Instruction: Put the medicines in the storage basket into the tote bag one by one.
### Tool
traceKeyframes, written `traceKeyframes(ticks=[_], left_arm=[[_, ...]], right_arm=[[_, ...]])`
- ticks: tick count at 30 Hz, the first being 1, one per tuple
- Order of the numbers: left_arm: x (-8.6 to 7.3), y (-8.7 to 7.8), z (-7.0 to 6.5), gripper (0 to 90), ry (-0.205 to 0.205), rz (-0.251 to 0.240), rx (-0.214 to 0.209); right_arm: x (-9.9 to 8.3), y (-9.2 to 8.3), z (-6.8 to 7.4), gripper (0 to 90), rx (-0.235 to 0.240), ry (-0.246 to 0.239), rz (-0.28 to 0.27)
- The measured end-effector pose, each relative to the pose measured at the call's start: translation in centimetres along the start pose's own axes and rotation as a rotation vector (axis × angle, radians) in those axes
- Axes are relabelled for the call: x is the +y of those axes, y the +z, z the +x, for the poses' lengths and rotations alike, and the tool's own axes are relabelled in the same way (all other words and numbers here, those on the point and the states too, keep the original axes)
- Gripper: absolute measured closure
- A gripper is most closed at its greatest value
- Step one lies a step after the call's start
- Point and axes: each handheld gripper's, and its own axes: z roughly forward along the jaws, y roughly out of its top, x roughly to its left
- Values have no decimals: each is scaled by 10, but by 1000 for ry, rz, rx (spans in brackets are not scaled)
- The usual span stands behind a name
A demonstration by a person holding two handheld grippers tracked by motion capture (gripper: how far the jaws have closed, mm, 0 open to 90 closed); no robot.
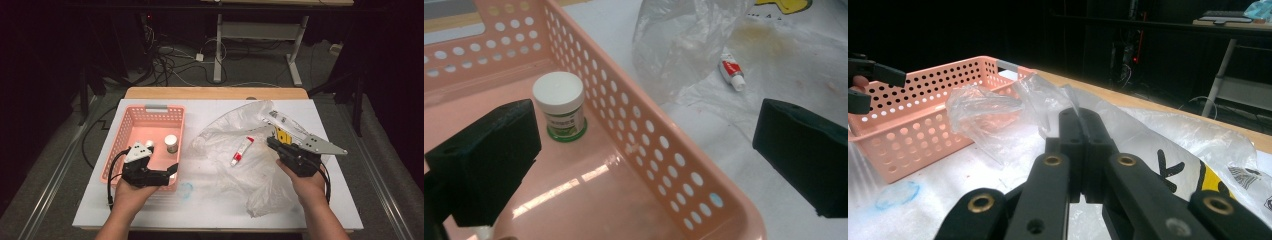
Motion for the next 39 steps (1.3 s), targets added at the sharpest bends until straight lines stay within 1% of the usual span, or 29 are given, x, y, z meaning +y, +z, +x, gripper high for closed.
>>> traceKeyframes(ticks=[2, 5, 8, 10, 16, 18, 21, 22, 23, 27, 31, 35, 39], left_arm=[[-1, -2, 2, 0, 1, 6, 20], [-2, -5, 6, 0, -9, 5, 29], [-1, -7, 10, 0, -28, -8, 38], [1, -7, 11, 0, -38, -15, 33], [11, -4, 10, 0, -26, -25, 21], [15, -3, 11, 0, -29, -36, 11], [21, -1, 12, 0, -32, -48, -4], [25, 3, 13, 0, -31, -45, -1], [25, 3, 13, 0, -31, -45, -1], [35, 13, 18, 0, -16, -20, 15], [42, 25, 24, 0, -18, -6, 29], [46, 35, 30, 4, -24, 0, 38], [49, 44, 35, 12, -34, 20, 46]], right_arm=[[0, 0, 0, 900, 0, 2, 0], [0, 0, 0, 900, 1, -3, 1], [0, 0, 0, 900, 2, -3, 0], [-1, 0, 0, 900, 3, 1, 2], [1, 0, 1, 900, 3, -3, -4], [1, -1, 0, 900, 3, 4, -5], [1, -1, -1, 900, 1, -1, -7], [1, -1, -1, 900, 3, 1, -8], [1, -1, -1, 900, 3, 1, -8], [1, -2, -1, 900, 4, 2, -8], [2, -2, -1, 900, 3, 8, -12], [2, -3, -2, 900, 4, 7, -13], [2, -3, -3, 900, 2, 8, -15]])
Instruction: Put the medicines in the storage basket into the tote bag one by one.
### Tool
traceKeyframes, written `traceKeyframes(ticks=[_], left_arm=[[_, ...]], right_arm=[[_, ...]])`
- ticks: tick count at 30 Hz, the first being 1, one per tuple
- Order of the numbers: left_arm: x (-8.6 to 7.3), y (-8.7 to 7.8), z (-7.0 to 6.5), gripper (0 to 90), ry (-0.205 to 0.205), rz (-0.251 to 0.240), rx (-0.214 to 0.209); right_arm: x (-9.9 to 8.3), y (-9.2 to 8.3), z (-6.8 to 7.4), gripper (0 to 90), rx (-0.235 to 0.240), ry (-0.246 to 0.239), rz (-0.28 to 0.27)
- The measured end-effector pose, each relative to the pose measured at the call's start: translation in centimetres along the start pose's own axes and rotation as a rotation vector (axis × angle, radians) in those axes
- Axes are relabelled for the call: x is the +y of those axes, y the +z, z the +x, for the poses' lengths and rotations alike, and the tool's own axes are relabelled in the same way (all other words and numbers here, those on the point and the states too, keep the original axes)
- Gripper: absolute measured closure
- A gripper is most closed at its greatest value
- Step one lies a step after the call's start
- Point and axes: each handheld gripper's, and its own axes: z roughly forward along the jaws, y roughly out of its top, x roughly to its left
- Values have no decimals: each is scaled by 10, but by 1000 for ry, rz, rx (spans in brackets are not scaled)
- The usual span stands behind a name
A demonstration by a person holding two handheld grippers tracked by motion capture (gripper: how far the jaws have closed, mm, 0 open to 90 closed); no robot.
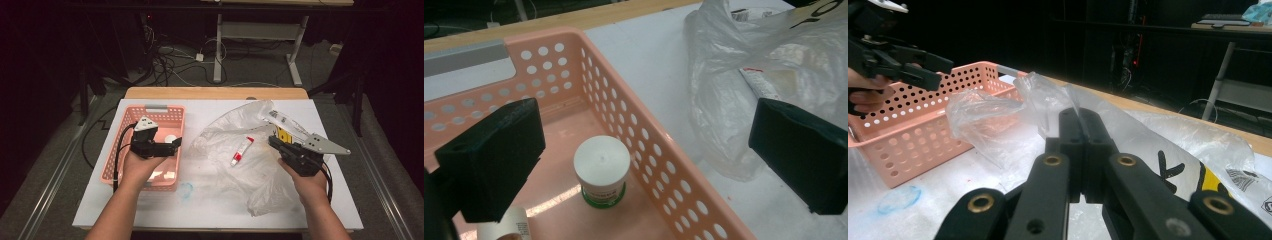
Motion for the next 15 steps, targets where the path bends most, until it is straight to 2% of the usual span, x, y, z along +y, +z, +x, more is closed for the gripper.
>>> traceKeyframes(ticks=[7, 9, 11, 13, 14, 15], left_arm=[[6, 10, 14, 44, -34, 45, 24], [8, 12, 19, 73, -38, 63, 38], [9, 15, 24, 127, -49, 79, 39], [10, 18, 28, 144, -63, 98, 41], [10, 20, 30, 144, -72, 113, 34], [10, 25, 34, 150, -91, 149, 27]], right_arm=[[0, 0, 0, 900, 2, 2, 0], [0, 0, 0, 900, 1, 2, -1], [0, 1, -1, 900, 3, 2, -1], [0, 1, -1, 900, 3, 2, -1], [0, 1, -1, 900, 3, 2, -1], [0, 1, -1, 900, 3, 7, -1]])
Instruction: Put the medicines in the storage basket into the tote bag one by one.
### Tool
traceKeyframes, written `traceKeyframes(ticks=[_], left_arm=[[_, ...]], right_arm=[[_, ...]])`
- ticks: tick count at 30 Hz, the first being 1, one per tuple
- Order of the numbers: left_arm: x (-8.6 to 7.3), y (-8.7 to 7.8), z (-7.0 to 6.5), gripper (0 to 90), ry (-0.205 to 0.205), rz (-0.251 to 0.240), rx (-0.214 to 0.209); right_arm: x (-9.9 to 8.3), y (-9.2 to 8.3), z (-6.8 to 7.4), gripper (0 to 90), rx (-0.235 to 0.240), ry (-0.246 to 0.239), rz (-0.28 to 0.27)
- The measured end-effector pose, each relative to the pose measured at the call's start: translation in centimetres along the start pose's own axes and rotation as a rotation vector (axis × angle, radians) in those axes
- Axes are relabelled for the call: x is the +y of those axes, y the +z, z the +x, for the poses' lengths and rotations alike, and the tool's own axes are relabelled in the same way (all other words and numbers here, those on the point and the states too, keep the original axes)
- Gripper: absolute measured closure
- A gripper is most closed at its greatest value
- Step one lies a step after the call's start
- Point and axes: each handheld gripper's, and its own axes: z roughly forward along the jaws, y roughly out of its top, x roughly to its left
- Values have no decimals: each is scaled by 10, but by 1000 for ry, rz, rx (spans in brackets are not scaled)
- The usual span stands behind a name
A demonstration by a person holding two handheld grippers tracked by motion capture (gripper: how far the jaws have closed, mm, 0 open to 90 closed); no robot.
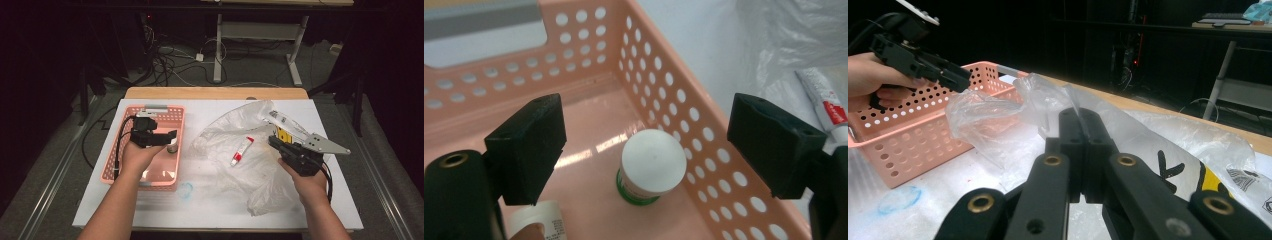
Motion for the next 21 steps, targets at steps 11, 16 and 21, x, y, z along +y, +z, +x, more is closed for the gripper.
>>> traceKeyframes(ticks=[11, 16, 21], left_arm=[[-1, 19, 0, 254, 8, 121, -5], [-2, 30, 0, 307, 12, 184, -3], [-1, 34, 0, 355, 29, 208, 5]], right_arm=[[0, -1, 0, 900, 0, 3, -1], [0, 0, -1, 900, 0, 0, -2], [0, 0, -1, 900, 0, -1, 0]])
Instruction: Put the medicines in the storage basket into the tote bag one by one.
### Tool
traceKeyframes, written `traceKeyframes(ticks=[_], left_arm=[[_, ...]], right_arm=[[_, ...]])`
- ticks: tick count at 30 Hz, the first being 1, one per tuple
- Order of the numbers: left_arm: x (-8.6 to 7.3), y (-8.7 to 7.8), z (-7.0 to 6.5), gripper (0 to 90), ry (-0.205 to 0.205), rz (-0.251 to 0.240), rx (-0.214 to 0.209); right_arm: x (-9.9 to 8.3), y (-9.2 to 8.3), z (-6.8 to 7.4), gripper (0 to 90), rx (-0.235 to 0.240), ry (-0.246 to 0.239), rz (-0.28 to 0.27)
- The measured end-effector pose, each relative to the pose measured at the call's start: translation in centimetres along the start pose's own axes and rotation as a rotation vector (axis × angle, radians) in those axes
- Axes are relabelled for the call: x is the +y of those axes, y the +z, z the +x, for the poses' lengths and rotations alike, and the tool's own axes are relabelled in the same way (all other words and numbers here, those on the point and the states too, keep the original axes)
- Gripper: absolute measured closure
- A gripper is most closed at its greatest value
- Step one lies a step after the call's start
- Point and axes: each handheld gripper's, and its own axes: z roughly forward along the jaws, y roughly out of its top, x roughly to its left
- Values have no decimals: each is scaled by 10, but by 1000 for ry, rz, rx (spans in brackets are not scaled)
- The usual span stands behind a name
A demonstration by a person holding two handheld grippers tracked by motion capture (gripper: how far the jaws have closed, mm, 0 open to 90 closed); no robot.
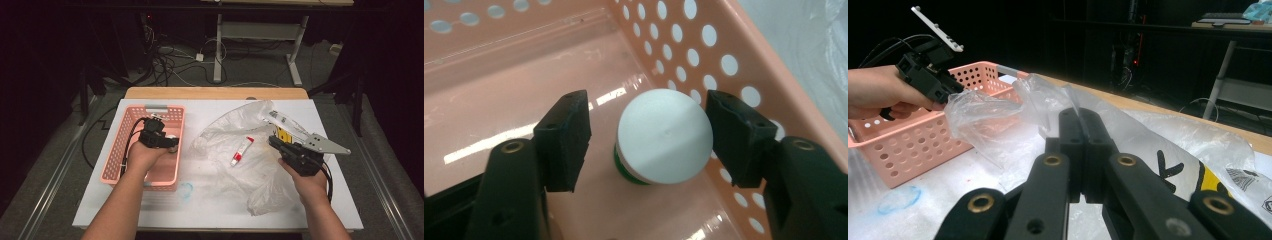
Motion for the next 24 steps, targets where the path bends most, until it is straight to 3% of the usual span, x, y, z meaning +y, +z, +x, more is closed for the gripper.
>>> traceKeyframes(ticks=[11, 24], left_arm=[[4, 5, -5, 471, 11, 5, 31], [3, 8, -7, 485, 27, 10, 48]], right_arm=[[0, -1, 0, 900, -1, -1, -1], [0, -1, 0, 900, 0, 1, 1]])
